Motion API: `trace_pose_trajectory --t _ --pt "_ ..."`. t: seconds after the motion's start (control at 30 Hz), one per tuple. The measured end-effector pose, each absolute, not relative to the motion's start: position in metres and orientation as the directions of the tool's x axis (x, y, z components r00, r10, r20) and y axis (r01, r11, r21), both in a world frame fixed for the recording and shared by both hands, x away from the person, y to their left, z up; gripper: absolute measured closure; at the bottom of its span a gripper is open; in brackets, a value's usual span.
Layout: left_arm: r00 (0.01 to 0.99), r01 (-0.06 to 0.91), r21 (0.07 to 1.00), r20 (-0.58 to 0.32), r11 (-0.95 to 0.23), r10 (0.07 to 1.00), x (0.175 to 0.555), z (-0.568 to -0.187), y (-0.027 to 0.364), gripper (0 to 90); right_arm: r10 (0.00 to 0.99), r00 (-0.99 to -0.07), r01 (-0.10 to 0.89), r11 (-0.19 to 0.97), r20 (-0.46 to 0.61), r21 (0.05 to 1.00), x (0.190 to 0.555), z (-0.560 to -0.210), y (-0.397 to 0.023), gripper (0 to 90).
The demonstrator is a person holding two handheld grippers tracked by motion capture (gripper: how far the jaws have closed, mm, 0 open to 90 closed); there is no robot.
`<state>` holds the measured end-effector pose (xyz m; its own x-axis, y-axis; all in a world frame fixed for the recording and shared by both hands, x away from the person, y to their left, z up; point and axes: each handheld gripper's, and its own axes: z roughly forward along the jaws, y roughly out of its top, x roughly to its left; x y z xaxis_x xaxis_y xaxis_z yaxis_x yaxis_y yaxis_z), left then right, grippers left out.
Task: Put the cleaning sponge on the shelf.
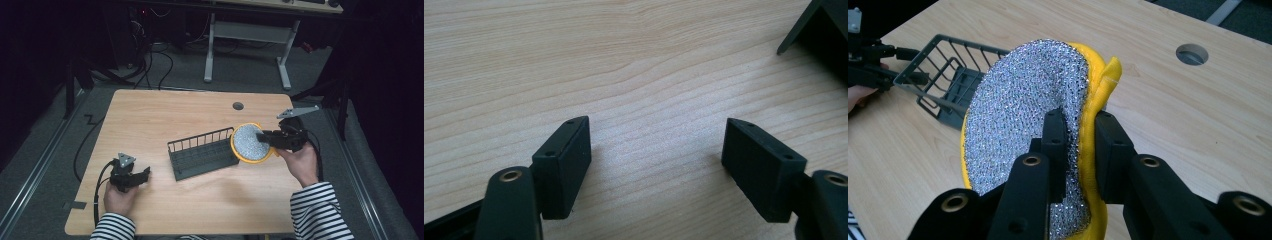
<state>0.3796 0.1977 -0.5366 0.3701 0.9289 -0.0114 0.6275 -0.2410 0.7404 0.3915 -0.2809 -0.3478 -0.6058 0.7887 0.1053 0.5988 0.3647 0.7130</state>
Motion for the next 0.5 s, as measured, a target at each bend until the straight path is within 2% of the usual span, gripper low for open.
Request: trace_pose_trajectory --t 0.5 --pt "0.371 0.628 0.740 -0.012 -0.242 0.928 0.380 -0.537 0.198 28.2 0.789 -0.605 0.601 0.365 0.105 0.711 0.429 -0.348 -0.250 77.4"
